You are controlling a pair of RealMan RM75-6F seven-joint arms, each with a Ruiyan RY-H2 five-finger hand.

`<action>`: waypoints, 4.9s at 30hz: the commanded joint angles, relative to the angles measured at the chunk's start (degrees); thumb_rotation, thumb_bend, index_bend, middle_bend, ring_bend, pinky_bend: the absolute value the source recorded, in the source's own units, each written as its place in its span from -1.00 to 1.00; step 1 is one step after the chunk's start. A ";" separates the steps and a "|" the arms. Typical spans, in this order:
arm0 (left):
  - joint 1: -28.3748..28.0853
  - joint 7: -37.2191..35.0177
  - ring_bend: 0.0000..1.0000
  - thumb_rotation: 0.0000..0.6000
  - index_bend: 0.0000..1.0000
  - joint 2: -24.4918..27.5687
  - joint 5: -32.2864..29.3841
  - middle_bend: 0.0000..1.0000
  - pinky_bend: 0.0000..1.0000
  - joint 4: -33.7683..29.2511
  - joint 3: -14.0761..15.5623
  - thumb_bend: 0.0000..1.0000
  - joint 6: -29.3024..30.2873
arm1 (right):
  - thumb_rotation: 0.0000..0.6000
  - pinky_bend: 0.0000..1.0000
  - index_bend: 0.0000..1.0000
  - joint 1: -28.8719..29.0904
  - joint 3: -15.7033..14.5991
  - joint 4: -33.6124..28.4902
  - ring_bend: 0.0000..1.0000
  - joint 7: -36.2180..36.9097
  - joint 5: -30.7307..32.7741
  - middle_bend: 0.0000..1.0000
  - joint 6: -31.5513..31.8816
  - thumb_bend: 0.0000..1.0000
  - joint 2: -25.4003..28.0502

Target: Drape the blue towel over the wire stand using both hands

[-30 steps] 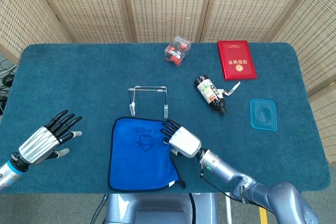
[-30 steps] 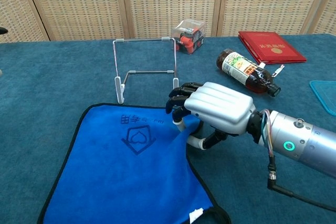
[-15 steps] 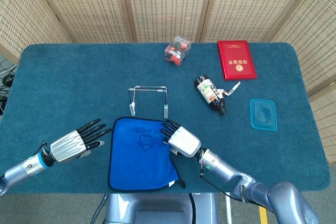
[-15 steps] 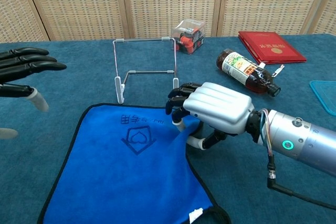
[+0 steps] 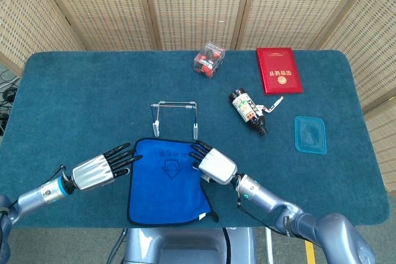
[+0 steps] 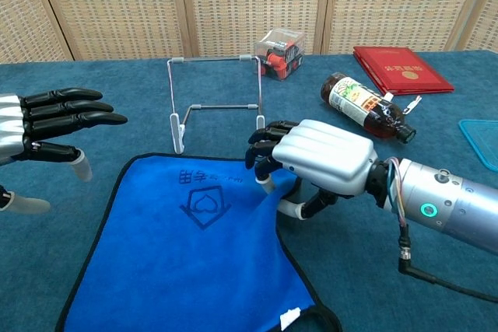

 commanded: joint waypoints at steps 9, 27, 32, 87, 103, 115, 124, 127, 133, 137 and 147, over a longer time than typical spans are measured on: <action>-0.81 0.19 -1.00 1.00 -0.13 -2.04 -1.01 -1.00 -1.00 0.58 1.96 -1.00 -2.93 | 1.00 -0.73 0.17 0.19 0.41 -0.29 -0.70 0.63 0.45 -0.42 -0.01 -0.02 0.49; -1.99 -0.36 -1.00 1.00 -0.12 -8.01 -3.20 -1.00 -1.00 2.63 3.77 -1.00 -8.31 | 1.00 -0.73 0.17 -0.19 0.54 0.18 -0.70 0.87 1.23 -0.42 -0.42 -0.02 -0.06; -2.16 -0.89 -1.00 1.00 -0.12 -8.78 -3.65 -1.00 -1.00 2.79 4.22 -1.00 -9.11 | 1.00 -0.73 0.17 -0.26 0.62 0.54 -0.70 0.93 1.35 -0.42 -0.34 -0.02 -0.34; -4.57 0.34 -1.00 1.00 -0.01 -11.68 -6.07 -1.00 -1.00 2.77 7.20 -0.42 -10.56 | 1.00 -0.73 0.17 -0.67 1.10 -0.49 -0.70 0.91 1.99 -0.40 0.17 -0.02 0.12; -4.34 -0.30 -1.00 1.00 0.39 -11.91 -6.71 -1.00 -1.00 2.45 7.24 -0.28 -9.31 | 1.00 -0.73 0.17 -1.08 1.14 -1.39 -0.70 0.95 2.02 -0.40 0.79 -0.03 0.85; -3.95 -0.87 -1.00 1.00 0.43 -11.46 -7.39 -1.00 -1.00 2.23 6.74 -0.27 -6.90 | 1.00 -0.72 0.19 -1.62 1.54 -3.12 -0.69 2.02 2.15 -0.38 2.15 -0.02 1.92; -3.43 -4.19 -1.00 1.00 0.44 -9.78 -10.08 -1.00 -1.00 0.71 3.71 -0.27 0.49 | 1.00 -0.72 0.20 -1.80 3.74 -13.89 -0.69 2.56 3.41 -0.38 3.67 -0.02 7.11; -4.21 -4.55 -1.00 1.00 0.44 -9.10 -10.92 -1.00 -1.00 0.10 2.52 -0.27 2.86 | 1.00 -0.72 0.20 -1.65 5.37 -19.15 -0.69 1.78 4.90 -0.37 2.90 -0.02 8.89; -7.25 -5.24 -1.00 1.00 0.45 -7.45 -12.77 -1.00 -1.00 -2.56 -0.39 -0.27 6.22 | 1.00 -0.72 0.20 -0.63 8.88 -26.43 -0.69 -1.42 7.01 -0.36 1.48 -0.02 11.67; -9.26 -4.90 -1.00 1.00 0.46 -6.19 -13.47 -1.00 -1.00 -4.81 -1.81 -0.27 6.94 | 1.00 -0.72 0.20 -0.01 11.01 -29.16 -0.69 -3.05 8.61 -0.36 0.46 -0.02 12.73; -15.18 -1.71 -1.00 1.00 0.46 -1.70 -14.03 -1.00 -1.00 -12.59 -5.00 -0.27 6.47 | 1.00 -0.72 0.20 1.84 17.28 -33.10 -0.69 -6.14 14.87 -0.36 -2.93 -0.02 14.27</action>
